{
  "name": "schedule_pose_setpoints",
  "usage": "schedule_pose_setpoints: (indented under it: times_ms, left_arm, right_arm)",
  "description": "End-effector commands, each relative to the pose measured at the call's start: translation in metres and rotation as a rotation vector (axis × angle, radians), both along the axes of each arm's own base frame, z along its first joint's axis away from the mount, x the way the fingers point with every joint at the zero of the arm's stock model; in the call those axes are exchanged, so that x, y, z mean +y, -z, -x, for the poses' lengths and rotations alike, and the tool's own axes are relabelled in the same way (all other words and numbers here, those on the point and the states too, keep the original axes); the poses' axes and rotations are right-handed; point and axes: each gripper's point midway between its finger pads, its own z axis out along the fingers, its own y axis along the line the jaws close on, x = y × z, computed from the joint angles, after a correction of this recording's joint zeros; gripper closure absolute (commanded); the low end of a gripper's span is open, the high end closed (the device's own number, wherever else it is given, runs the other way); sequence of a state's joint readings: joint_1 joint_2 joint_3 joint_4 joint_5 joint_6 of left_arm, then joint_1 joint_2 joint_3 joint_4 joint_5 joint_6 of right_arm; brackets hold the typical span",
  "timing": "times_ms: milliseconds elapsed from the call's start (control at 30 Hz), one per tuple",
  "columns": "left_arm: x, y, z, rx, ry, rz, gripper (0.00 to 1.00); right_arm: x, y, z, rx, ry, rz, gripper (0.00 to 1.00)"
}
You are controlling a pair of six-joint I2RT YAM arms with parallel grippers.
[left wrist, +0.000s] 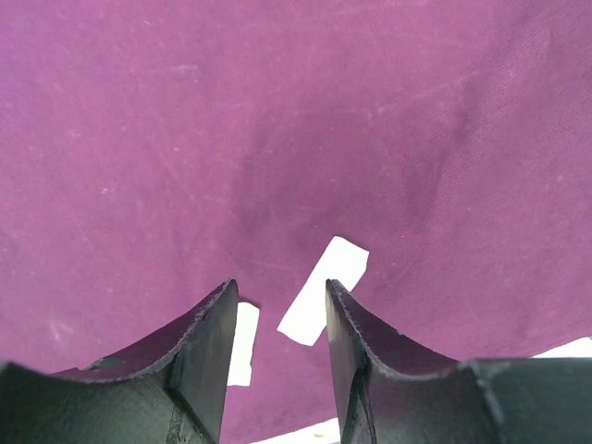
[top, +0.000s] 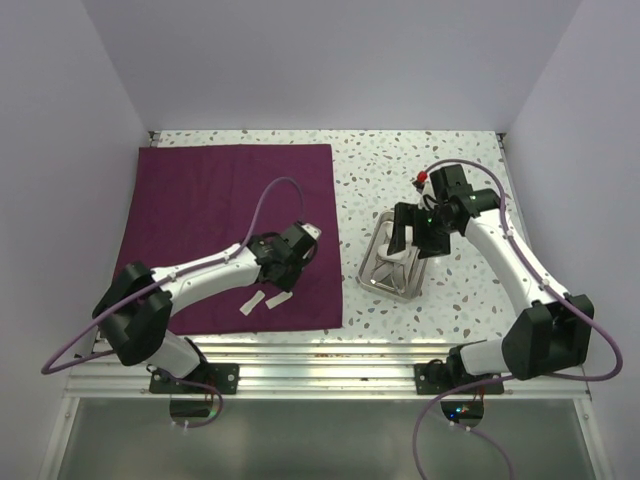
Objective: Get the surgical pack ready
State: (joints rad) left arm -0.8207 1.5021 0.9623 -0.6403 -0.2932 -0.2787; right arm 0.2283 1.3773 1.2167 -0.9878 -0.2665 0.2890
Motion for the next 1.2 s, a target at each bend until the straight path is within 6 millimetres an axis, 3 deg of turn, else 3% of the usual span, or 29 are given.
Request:
schedule_pose_setpoints:
  times_ms: [0,267,467,800,1167]
  left_arm:
    - [-0.012,-0.001,-0.001,0.007,0.018,0.027,0.53]
    - [-0.010,0.020,0.027,0.124,0.032,0.035,0.50]
    - [-0.008,0.022,0.033,0.139,0.070,0.031,0.47]
    - [-0.014,0.040,0.030,0.183,0.087,0.008,0.46]
    - [-0.002,0.050,0.023,0.263,0.078,0.063,0.50]
  right_arm:
    - [0.012,-0.009,0.011,0.008,-0.027,-0.073,0.14]
    - [0.021,-0.017,0.012,-0.010,-0.069,-0.083,0.14]
    - [0.022,-0.014,0.015,-0.009,-0.071,-0.086,0.14]
    - [0.024,-0.012,0.014,-0.002,-0.072,-0.095,0.14]
    - [0.025,-0.005,0.016,0.014,-0.068,-0.101,0.14]
